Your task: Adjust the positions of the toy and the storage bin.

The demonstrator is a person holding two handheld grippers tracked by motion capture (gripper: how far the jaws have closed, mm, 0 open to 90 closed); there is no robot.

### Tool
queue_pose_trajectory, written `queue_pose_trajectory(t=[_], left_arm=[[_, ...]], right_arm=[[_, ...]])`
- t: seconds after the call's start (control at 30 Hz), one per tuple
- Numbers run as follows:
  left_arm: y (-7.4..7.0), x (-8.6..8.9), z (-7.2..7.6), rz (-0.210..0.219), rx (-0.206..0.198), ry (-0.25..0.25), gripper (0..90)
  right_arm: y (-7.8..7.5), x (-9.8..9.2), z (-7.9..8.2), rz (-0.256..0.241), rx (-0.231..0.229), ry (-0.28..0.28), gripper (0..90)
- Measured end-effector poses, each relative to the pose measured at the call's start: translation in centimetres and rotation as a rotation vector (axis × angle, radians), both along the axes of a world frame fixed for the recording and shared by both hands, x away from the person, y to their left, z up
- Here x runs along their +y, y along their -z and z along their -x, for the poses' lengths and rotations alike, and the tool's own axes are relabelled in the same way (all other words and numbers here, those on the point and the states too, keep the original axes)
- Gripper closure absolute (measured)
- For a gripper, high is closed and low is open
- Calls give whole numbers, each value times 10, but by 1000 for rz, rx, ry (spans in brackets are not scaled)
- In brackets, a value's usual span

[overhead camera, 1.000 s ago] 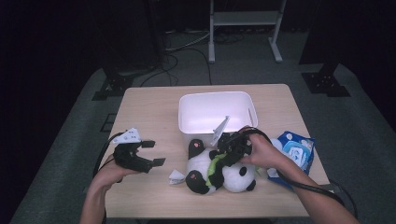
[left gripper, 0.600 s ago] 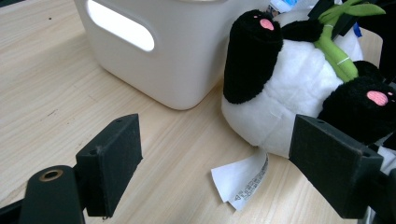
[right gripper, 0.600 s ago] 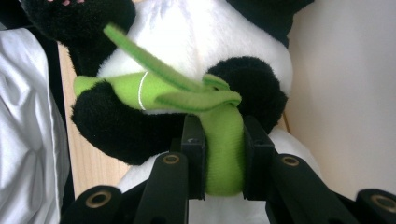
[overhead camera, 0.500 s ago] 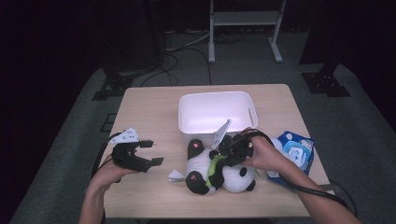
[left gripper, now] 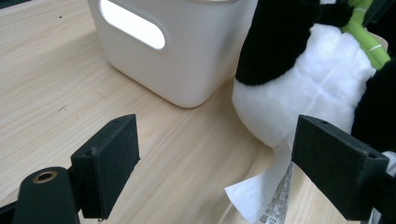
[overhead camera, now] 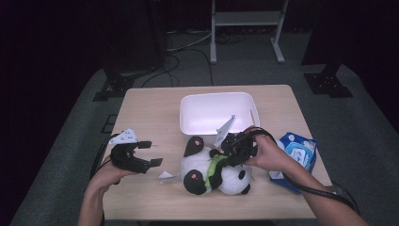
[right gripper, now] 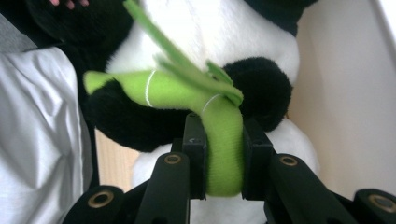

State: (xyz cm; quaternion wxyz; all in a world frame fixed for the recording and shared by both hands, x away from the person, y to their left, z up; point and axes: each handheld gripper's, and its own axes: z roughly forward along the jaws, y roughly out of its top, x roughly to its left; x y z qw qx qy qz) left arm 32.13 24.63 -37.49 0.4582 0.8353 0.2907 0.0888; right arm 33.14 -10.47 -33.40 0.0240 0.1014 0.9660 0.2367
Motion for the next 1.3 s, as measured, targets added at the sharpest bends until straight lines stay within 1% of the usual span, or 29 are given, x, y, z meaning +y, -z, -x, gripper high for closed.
queue_pose_trajectory(t=[0.07, 0.2, 0.23, 0.27, 0.33, 0.4, 0.5, 0.57, 0.63, 0.7, 0.87, 0.97, 1.0, 1.03, 1.07, 1.13, 1.17, 1.3], left_arm=[[0, 1, 0, -1, 1, -3, 136], [1, 3, -1, 0, 2, -9, 127], [1, 3, -1, 0, 2, -9, 126], [0, 4, -1, 0, 3, -11, 126], [0, 5, -1, 2, 1, -13, 126], [0, 5, -1, 5, 1, -16, 126], [0, 7, -2, 8, 2, -16, 126], [1, 7, -3, 10, 3, -18, 126], [1, 8, -3, 13, 3, -19, 126], [1, 9, -4, 17, 4, -21, 126], [4, 10, -6, 12, 14, -22, 125], [5, 10, -7, 17, 16, -23, 125], [5, 11, -7, 19, 15, -24, 125], [6, 11, -8, 21, 17, -25, 125], [6, 11, -8, 24, 18, -25, 125], [7, 12, -10, 26, 23, -24, 125], [8, 12, -10, 28, 26, -26, 125], [10, 12, -12, 25, 31, -22, 124]], right_arm=[[-4, -1, 1, 0, -5, 2, 757], [-10, -4, 2, -15, 1, 10, 760], [-11, -4, 1, -19, -7, 9, 760], [-13, -5, 2, -25, 3, 10, 761], [-16, -6, 2, -29, 2, 8, 761], [-21, -7, 3, -40, 3, 8, 760], [-29, -9, 6, -41, -2, 9, 761], [-35, -11, 6, -53, -8, 9, 761], [-41, -13, 7, -55, -8, 17, 761], [-47, -15, 8, -58, -18, 24, 760], [-63, -20, 8, -54, -27, 35, 761], [-73, -25, 9, -58, -31, 45, 760], [-77, -26, 9, -57, -38, 45, 760], [-81, -28, 10, -51, -41, 59, 760], [-84, -29, 9, -48, -54, 59, 760], [-91, -32, 10, -47, -53, 68, 760], [-95, -34, 9, -48, -63, 66, 761], [-109, -40, 8, -59, -70, 84, 760]])
